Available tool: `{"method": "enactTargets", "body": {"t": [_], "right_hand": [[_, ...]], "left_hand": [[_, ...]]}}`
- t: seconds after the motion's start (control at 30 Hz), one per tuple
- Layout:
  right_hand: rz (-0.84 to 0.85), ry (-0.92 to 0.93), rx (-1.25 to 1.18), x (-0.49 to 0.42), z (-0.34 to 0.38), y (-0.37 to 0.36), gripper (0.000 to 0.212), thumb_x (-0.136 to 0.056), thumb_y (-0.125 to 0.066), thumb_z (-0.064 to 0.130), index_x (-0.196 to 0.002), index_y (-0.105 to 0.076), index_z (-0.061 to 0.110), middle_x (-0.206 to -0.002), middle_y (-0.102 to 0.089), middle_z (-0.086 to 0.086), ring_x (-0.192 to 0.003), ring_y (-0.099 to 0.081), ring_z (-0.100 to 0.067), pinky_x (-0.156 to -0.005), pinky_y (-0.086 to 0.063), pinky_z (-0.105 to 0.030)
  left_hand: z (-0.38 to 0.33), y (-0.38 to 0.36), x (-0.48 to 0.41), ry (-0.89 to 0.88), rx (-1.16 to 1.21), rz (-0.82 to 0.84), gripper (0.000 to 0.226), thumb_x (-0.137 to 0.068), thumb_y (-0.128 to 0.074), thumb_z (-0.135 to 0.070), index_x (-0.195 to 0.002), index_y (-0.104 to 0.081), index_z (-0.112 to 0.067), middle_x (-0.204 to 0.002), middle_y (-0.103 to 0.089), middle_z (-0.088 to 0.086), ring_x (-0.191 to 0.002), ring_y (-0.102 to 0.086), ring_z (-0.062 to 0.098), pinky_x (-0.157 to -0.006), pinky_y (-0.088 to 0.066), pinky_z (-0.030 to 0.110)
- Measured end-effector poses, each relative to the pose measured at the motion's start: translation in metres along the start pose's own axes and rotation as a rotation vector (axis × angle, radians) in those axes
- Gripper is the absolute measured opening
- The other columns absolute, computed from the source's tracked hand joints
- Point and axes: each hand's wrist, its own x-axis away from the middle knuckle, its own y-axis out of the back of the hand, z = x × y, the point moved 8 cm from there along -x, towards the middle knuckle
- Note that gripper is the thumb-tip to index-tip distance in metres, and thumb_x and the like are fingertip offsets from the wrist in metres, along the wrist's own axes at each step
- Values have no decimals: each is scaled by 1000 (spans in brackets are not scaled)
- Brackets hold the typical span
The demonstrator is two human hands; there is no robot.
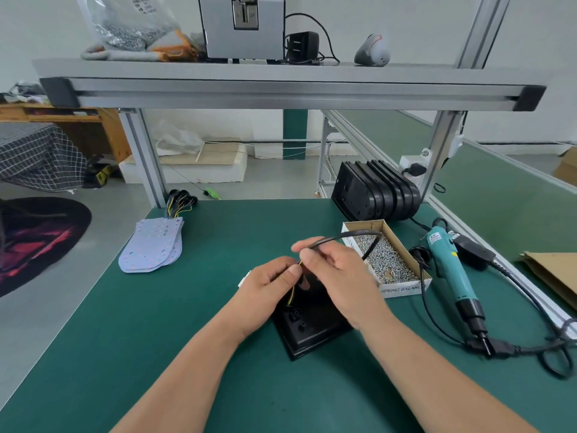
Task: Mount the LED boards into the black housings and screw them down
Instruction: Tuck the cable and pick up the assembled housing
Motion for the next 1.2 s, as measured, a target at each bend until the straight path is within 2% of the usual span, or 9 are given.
{"method": "enactTargets", "body": {"t": [0.17,0.23,0.4,0.57,0.67,0.87,1.0,1.13,1.2], "right_hand": [[-184,-7,-175,-3,-13,-7,28,-103,-57,36,-84,-69,20,-78,-63,-8,-68,-52,-16,-63,-48,-37],[-223,-22,-302,-1,-20,-7,29,-105,-58,33,-84,-68,15,-78,-63,-6,-66,-51,-18,-59,-47,-35],[-311,-45,-370,1,-30,1,29,-103,-61,36,-84,-72,17,-77,-68,-3,-68,-58,-16,-64,-50,-26],[-333,-56,-371,0,-31,3,30,-104,-58,35,-82,-72,19,-76,-66,0,-71,-54,-14,-68,-46,-21],[-325,-55,-373,1,-29,2,31,-105,-58,34,-81,-71,18,-76,-65,-1,-69,-52,-14,-68,-45,-21],[-316,-40,-370,1,-27,2,31,-106,-57,32,-80,-71,19,-76,-65,-1,-69,-50,-12,-67,-45,-22],[-258,-6,-388,1,-21,1,28,-105,-59,35,-86,-73,19,-81,-67,-2,-69,-52,-14,-67,-46,-25],[-231,-9,-431,0,-19,-1,26,-105,-60,34,-91,-75,18,-84,-68,-4,-64,-54,-15,-61,-48,-32],[-227,-10,-421,1,-18,-1,26,-105,-60,35,-91,-75,19,-84,-69,-4,-64,-55,-16,-61,-48,-30]], "left_hand": [[5,-3,0,37,42,62,34,-102,-58,-38,-110,-78,-11,-112,-74,18,-105,-68,25,-106,-48,53],[3,-4,1,19,31,81,29,-100,-60,-33,-110,-80,-15,-116,-75,7,-114,-67,17,-108,-47,39],[-2,-8,1,-5,-15,128,21,-94,-60,-27,-88,-77,-18,-117,-69,7,-101,-60,10,-86,-44,25],[-2,-12,1,-47,-78,196,22,-89,-61,-16,-91,-80,-5,-125,-72,0,-121,-56,-3,-103,-39,10],[0,-12,0,-2,-41,216,25,-83,-58,-14,-90,-82,-10,-135,-69,-15,-131,-55,-2,-102,-42,15],[-4,-12,2,13,-37,210,30,-79,-53,-13,-91,-80,-5,-138,-63,11,-130,-54,24,-105,-46,39],[1,-9,6,75,81,231,39,-82,-56,-16,-112,-82,-14,-137,-69,-14,-133,-57,4,-104,-46,17],[5,-1,4,72,185,213,31,-90,-61,-15,-115,-80,-10,-140,-70,-3,-138,-58,12,-114,-39,29],[4,-1,4,62,183,224,23,-92,-63,-14,-107,-80,-6,-139,-71,0,-135,-60,12,-109,-43,24]]}}
